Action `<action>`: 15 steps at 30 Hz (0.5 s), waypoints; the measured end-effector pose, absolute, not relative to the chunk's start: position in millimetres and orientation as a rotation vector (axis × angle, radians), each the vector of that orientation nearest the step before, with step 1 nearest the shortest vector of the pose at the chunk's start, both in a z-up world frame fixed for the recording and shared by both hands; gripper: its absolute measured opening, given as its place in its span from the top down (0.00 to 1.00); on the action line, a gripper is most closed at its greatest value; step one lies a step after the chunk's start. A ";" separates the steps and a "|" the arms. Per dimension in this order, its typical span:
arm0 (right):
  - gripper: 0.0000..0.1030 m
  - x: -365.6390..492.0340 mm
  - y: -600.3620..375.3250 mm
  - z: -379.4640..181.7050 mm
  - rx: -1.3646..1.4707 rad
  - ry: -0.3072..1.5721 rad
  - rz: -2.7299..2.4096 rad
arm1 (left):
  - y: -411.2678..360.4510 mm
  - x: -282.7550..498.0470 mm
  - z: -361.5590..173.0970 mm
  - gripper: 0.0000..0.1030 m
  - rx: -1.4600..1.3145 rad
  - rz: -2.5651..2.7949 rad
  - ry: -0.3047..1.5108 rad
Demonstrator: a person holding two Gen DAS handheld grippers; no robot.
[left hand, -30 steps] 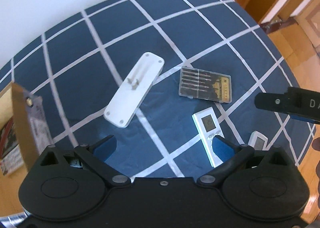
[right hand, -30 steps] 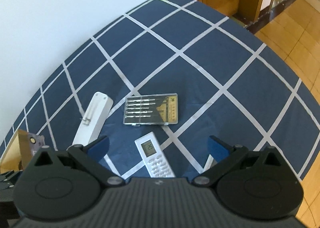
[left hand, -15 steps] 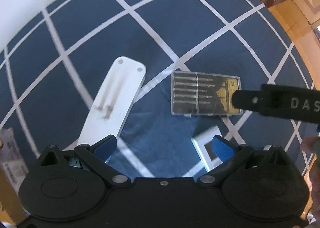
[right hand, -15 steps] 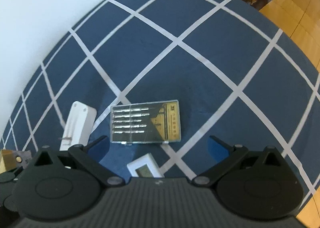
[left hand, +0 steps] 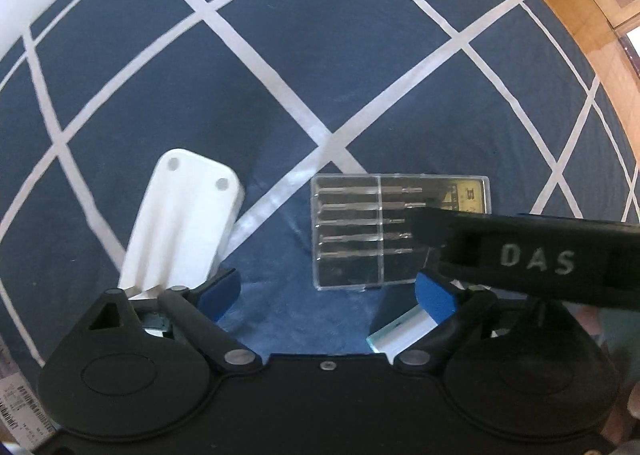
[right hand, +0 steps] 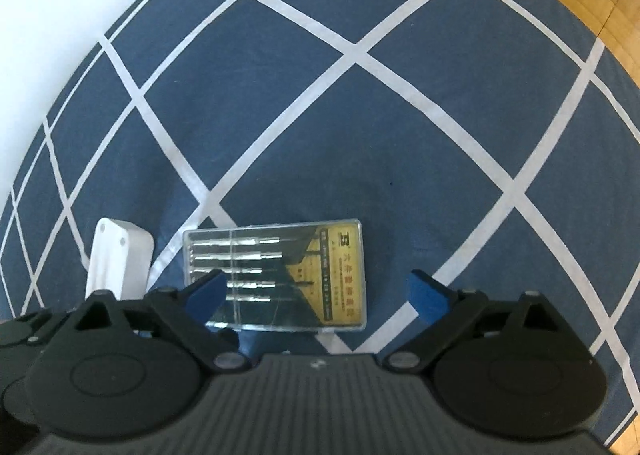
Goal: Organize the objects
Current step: 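Close the right gripper on the clear screwdriver set case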
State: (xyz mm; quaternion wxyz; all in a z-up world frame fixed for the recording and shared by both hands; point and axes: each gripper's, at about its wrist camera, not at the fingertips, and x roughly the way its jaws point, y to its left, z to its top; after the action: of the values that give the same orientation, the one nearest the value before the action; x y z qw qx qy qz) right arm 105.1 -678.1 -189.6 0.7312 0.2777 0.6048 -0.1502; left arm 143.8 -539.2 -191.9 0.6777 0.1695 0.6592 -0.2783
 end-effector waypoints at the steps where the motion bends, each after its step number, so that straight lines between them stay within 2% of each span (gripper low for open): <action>1: 0.16 106.7 -678.3 -191.1 0.609 1.337 -0.327 | -540.6 144.1 -193.8 0.13 0.382 -0.624 1.485; 5: 0.20 111.1 -679.3 -195.9 0.606 1.343 -0.324 | -544.9 144.8 -200.3 0.21 0.380 -0.631 1.498; 10: 0.30 114.7 -678.6 -200.8 0.594 1.363 -0.315 | -547.6 145.3 -203.2 0.32 0.366 -0.643 1.511; 15: 0.34 115.4 -676.6 -202.2 0.585 1.370 -0.305 | -552.4 145.1 -203.9 0.36 0.356 -0.669 1.514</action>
State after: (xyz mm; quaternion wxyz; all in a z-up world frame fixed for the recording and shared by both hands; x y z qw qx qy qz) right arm 115.4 -676.6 -202.2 0.7246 0.2652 0.6210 -0.1381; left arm 145.1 -552.4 -203.9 0.6626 0.1573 0.6697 -0.2961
